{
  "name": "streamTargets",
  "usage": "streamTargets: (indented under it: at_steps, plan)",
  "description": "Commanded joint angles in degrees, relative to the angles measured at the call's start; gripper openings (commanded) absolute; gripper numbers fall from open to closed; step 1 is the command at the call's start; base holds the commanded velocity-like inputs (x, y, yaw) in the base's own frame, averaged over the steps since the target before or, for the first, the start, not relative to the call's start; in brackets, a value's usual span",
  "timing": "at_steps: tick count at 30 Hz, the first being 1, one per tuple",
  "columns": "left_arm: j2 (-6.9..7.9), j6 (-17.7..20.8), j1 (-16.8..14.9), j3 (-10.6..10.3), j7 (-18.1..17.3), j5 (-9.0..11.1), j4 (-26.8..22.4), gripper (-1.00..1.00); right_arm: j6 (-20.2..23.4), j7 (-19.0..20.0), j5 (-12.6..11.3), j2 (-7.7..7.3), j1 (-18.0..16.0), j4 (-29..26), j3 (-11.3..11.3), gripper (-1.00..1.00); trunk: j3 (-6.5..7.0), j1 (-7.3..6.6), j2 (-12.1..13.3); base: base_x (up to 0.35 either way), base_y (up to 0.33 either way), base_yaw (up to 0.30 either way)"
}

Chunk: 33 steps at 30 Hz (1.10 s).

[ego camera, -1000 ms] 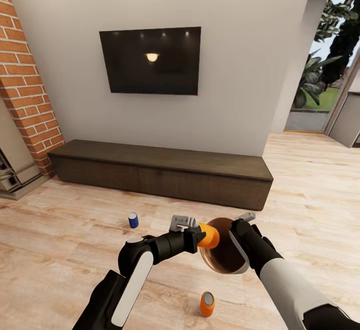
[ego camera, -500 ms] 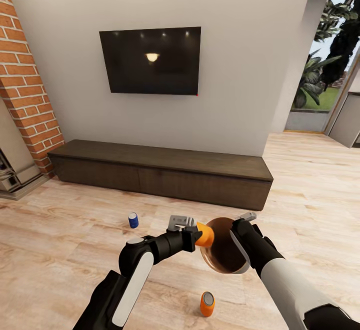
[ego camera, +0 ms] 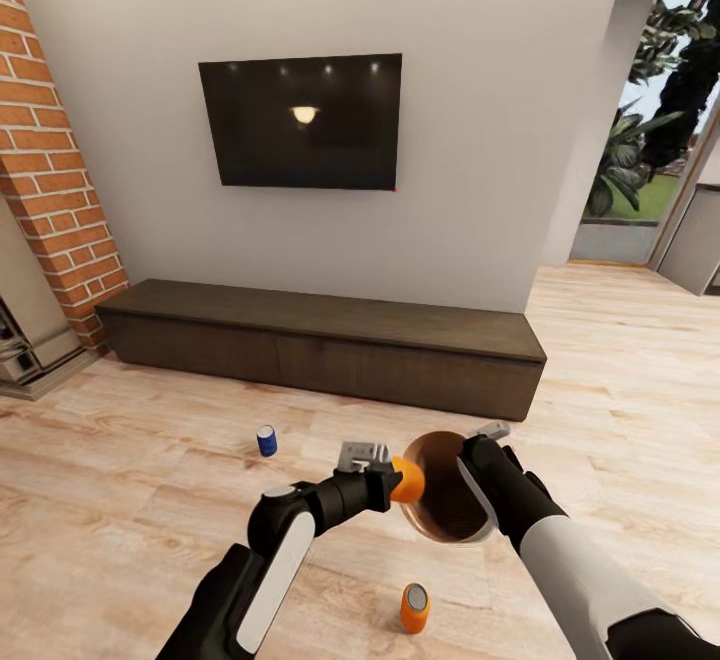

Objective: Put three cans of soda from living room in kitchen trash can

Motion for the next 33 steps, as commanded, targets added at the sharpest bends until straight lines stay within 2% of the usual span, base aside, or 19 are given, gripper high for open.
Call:
streamTargets:
  at_steps: [1,9,17,22,28,33]
  plan:
    - [-0.02,-0.6,0.0,-0.2,0.0,0.0,0.2,-1.0,0.3,0.1,0.9,0.0,0.0,-0.9,0.0,-1.0,0.0,0.0,0.0,0.0,0.0,0.0]
    - [-0.18,-3.3,-0.1,-2.0,0.0,0.1,2.7,-1.0,0.7,0.1,0.8,0.08,0.1,-2.8,0.1,-1.0,0.0,0.0,0.0,0.0,0.0,0.0]
    - [-0.17,-4.4,-0.1,-2.3,-0.1,0.1,3.7,-1.0,0.7,0.1,0.6,0.22,0.2,-3.0,0.1,-1.0,0.0,0.0,0.0,0.0,0.0,0.0]
    - [-0.15,-5.5,-0.1,-2.3,-0.1,0.1,3.8,-1.0,0.8,0.1,0.8,1.12,0.3,-3.0,0.1,-1.0,0.0,0.0,0.0,0.0,0.0,0.0]
    - [-0.16,-6.3,-0.1,-2.3,-0.1,0.2,5.3,-1.0,0.8,0.1,0.8,1.36,0.4,-3.0,0.2,-1.0,0.0,0.0,0.0,0.0,0.0,0.0]
    - [-0.26,-7.9,-0.2,-2.3,-0.1,0.3,6.7,-1.0,0.9,0.1,0.9,1.95,0.6,-3.0,2.6,-1.0,0.0,0.0,0.0,0.0,0.0,0.0]
